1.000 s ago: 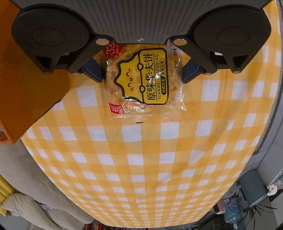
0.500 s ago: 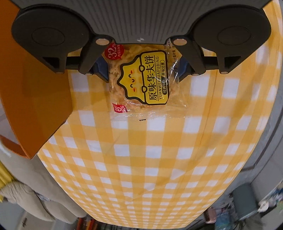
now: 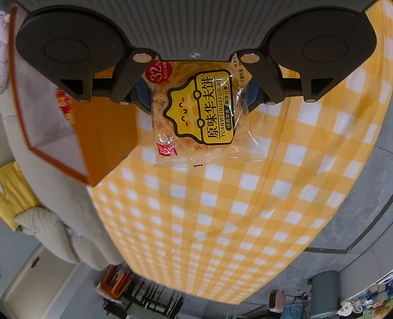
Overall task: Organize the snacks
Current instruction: 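Grasp the clear bun bag with the left tool while the right tool carries the strip bag to the box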
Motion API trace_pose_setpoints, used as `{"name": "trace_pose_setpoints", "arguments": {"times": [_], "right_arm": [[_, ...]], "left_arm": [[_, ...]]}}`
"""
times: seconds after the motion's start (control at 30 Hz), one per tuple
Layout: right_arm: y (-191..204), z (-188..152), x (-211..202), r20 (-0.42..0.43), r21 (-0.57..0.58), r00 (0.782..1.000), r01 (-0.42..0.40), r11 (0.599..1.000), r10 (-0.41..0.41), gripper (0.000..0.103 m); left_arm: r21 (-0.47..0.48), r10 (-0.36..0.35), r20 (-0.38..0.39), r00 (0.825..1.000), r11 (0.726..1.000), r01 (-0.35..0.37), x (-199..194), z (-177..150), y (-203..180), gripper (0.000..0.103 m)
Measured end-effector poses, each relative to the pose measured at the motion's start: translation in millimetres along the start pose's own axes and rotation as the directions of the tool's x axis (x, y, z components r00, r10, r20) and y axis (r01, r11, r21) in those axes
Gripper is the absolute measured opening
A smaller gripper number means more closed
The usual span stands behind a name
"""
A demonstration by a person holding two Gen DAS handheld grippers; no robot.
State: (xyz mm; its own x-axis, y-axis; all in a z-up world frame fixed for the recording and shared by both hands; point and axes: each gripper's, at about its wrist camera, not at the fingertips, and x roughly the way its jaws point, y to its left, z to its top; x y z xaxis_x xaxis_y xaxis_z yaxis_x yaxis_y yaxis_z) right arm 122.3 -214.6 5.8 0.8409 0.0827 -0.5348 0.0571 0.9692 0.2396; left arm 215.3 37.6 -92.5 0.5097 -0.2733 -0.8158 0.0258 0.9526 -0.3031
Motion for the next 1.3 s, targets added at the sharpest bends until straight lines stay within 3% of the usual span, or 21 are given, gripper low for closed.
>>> {"name": "trace_pose_setpoints", "arguments": {"times": [0.4, 0.53, 0.67, 0.83, 1.0, 1.1, 1.3], "right_arm": [[-21, 15, -48, 0.074, 0.01, 0.997, 0.028, 1.0, -0.028, 0.047], [-52, 16, -44, 0.0, 0.019, 0.999, -0.048, 0.999, 0.048, 0.047], [-85, 16, -29, -0.092, 0.074, 0.996, -0.014, 0.997, 0.021, 0.047], [-107, 8, 14, -0.222, 0.154, 0.973, -0.029, 0.988, 0.063, 0.047], [-103, -3, 57, -0.329, 0.073, 0.944, 0.047, 0.996, -0.02, 0.047], [-97, -6, 81, -0.365, 0.045, 0.93, 0.057, 0.997, -0.036, 0.047], [-84, -3, 112, -0.416, -0.111, 0.897, 0.11, 0.988, -0.147, 0.048]], "left_arm": [[-0.056, -0.121, 0.066, 0.99, 0.991, 0.125, -44, -16, -8, 0.085], [-0.032, -0.189, 0.085, 0.978, 0.981, 0.192, -51, -22, -10, 0.085], [-0.029, -0.253, 0.073, 0.965, 0.966, 0.255, -52, -26, -16, 0.085], [0.025, -0.287, 0.068, 0.956, 0.958, 0.286, -55, -30, -30, 0.085], [0.025, -0.303, 0.071, 0.95, 0.953, 0.302, -53, -31, -33, 0.085], [0.029, -0.288, 0.069, 0.955, 0.958, 0.287, -48, -31, -32, 0.085], [-0.004, -0.276, 0.047, 0.96, 0.961, 0.277, -37, -27, -21, 0.084]]}}
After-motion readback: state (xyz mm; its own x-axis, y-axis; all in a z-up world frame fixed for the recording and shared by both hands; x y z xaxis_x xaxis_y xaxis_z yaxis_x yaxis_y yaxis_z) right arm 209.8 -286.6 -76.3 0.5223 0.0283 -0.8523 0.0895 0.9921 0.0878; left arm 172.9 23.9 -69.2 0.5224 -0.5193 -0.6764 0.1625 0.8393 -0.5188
